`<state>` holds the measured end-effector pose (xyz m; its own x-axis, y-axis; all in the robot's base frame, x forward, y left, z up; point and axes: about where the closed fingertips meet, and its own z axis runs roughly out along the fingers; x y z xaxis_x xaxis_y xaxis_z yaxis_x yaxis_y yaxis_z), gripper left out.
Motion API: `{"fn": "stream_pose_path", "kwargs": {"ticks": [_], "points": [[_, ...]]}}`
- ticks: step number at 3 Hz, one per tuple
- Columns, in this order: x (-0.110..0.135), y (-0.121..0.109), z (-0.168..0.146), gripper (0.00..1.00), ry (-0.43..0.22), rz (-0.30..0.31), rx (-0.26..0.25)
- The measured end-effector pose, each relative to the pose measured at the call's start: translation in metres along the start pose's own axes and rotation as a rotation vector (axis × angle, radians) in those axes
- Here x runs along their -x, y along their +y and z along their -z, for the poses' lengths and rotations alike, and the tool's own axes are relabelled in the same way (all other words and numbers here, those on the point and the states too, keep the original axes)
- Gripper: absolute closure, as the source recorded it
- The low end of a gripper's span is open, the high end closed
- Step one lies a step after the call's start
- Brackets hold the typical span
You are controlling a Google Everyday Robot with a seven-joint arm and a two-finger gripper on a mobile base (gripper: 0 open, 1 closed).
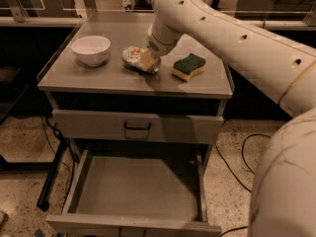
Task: Pick 7up can from middle drawer and place on counter
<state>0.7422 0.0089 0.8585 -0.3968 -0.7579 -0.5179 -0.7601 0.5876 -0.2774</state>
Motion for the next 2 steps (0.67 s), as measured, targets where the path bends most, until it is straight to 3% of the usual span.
{"fn": "stream_pose_path", "kwargs": {"ticks": [2], "points": [[0.0000,0.0000,0.0000,0.58,0.000,0.000,0.000]]}}
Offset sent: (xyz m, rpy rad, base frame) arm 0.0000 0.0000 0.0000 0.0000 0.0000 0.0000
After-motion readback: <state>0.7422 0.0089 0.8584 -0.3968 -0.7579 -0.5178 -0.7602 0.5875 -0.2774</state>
